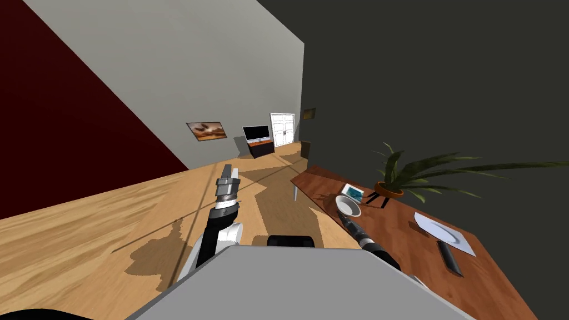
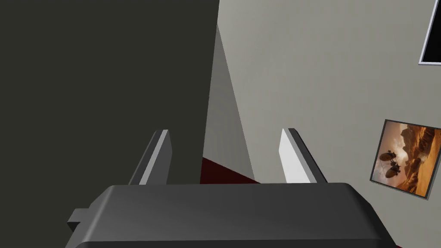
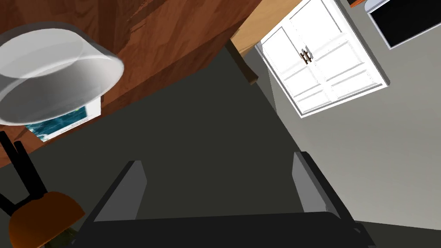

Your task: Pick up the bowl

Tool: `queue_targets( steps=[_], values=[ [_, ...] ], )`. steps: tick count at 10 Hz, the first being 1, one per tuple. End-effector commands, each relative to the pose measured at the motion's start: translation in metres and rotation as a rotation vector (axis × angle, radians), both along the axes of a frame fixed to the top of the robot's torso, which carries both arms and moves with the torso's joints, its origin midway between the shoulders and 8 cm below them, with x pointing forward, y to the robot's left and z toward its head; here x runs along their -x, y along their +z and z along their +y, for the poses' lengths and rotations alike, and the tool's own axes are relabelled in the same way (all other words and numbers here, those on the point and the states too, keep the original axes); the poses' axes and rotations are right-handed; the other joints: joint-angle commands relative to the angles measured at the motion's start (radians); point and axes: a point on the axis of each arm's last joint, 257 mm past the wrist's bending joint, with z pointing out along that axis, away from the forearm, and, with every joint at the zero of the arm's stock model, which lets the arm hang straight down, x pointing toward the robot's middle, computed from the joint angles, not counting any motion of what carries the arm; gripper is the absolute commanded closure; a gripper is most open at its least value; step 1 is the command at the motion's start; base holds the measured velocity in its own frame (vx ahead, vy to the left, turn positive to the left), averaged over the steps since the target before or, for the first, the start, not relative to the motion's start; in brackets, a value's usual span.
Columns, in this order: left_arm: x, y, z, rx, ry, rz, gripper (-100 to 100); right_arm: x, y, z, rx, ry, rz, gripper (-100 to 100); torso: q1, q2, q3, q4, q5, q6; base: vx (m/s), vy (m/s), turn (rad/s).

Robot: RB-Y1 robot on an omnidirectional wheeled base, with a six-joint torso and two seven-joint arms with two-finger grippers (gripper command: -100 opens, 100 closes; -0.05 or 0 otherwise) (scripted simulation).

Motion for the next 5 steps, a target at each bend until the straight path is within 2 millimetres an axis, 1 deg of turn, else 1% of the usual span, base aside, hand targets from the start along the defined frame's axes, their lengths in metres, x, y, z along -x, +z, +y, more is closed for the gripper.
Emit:
queue_targets(
  steps=[1,2,3,4,5],
  values=[
    [0.0,0.0,0.0,0.0,0.0,0.0,0,0.022,-0.025,-0.012,0.058,-0.003,0.095,-100,0.0,0.0,0.0,0.0,0.0,0.0,0.047,0.053,0.198],
    [0.0,0.0,0.0,0.0,0.0,0.0,0,0.042,-0.047,-0.024,0.106,-0.003,0.173,-100,0.001,0.0,0.0,0.0,0.0,-0.001,0.069,0.049,0.349],
    [0.0,0.0,0.0,0.0,0.0,0.0,0,0.042,-0.048,-0.025,0.107,-0.004,0.175,-100,0.0,-0.001,-0.001,0.0,0.0,-0.001,0.054,0.017,0.099],
    [0.0,0.0,0.0,0.0,0.0,0.0,0,0.064,-0.068,-0.037,0.155,-0.004,0.253,-100,-0.001,0.0,0.0,0.0,0.0,0.0,0.062,0.022,0.194],
    [0.0,0.0,0.0,0.0,0.0,0.0,0,0.086,-0.086,-0.049,0.202,-0.001,0.328,-100,-0.001,-0.001,0.0,0.0,0.0,-0.001,0.102,0.032,0.287]
  ],
)
